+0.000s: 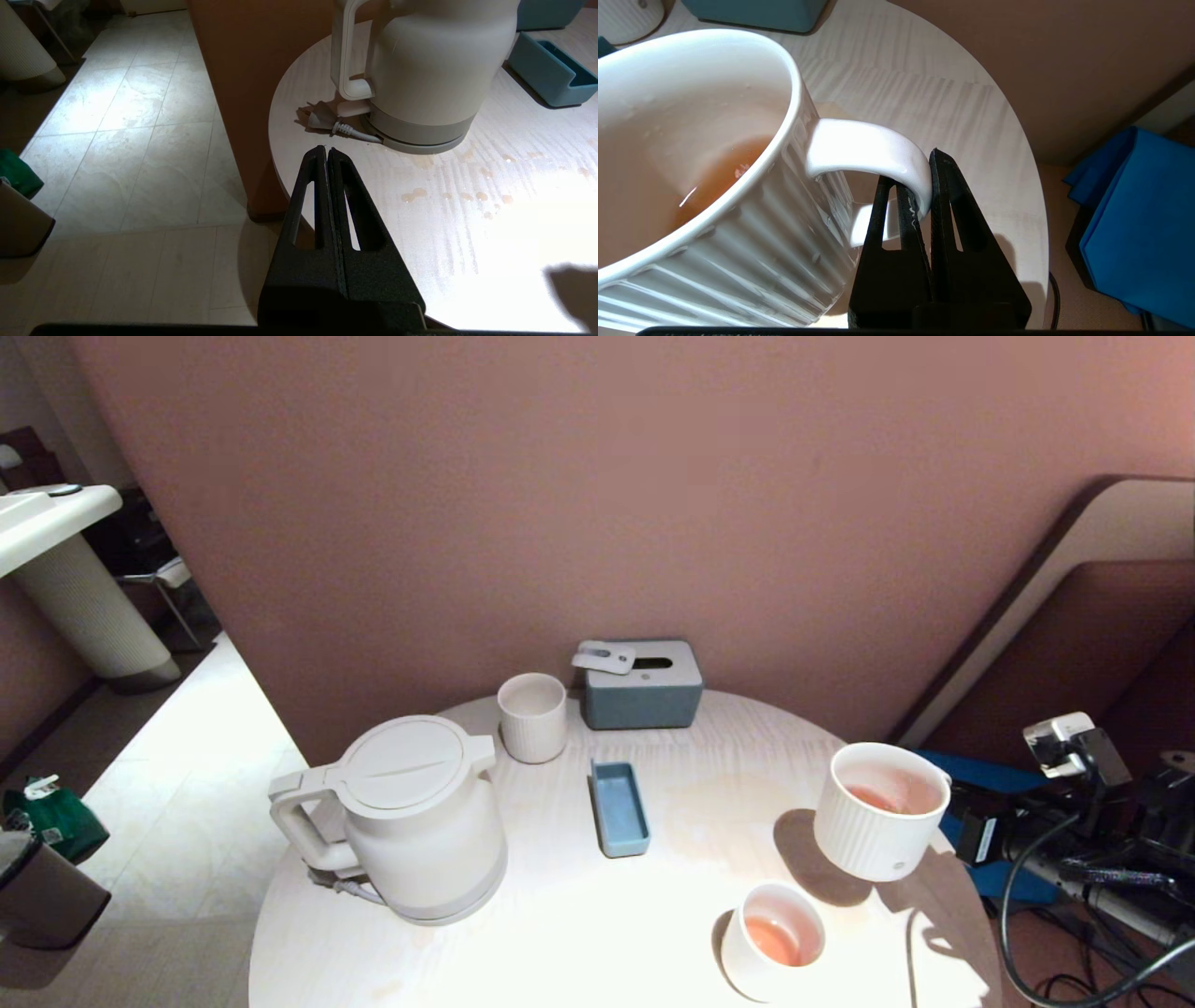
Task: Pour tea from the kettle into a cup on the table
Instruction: Pour water into another cup
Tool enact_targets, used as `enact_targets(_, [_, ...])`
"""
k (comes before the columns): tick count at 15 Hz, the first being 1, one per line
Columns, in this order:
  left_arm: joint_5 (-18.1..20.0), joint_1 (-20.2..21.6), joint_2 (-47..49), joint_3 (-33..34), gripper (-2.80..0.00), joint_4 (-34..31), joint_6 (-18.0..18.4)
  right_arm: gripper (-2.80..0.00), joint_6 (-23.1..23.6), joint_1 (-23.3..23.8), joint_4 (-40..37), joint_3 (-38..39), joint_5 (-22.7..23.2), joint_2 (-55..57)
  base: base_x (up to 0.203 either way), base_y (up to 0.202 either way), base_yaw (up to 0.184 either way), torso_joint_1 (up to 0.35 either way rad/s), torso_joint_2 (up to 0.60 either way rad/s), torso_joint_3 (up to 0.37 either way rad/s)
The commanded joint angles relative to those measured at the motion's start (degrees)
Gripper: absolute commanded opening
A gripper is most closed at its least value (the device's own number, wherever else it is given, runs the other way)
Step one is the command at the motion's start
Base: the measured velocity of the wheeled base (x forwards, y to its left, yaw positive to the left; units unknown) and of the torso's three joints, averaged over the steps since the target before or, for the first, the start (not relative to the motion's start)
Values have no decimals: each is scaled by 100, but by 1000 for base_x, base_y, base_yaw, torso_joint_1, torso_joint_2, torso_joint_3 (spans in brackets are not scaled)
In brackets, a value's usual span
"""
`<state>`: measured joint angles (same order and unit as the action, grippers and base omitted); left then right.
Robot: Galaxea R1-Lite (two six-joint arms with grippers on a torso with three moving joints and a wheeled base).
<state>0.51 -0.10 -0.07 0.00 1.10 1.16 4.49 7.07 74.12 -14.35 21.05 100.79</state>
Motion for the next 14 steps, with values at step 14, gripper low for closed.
enact_targets(14, [-34, 1, 7, 0, -280, -4, -37, -280, -1, 5, 32, 30, 13, -32, 0, 0, 0, 1, 1, 111])
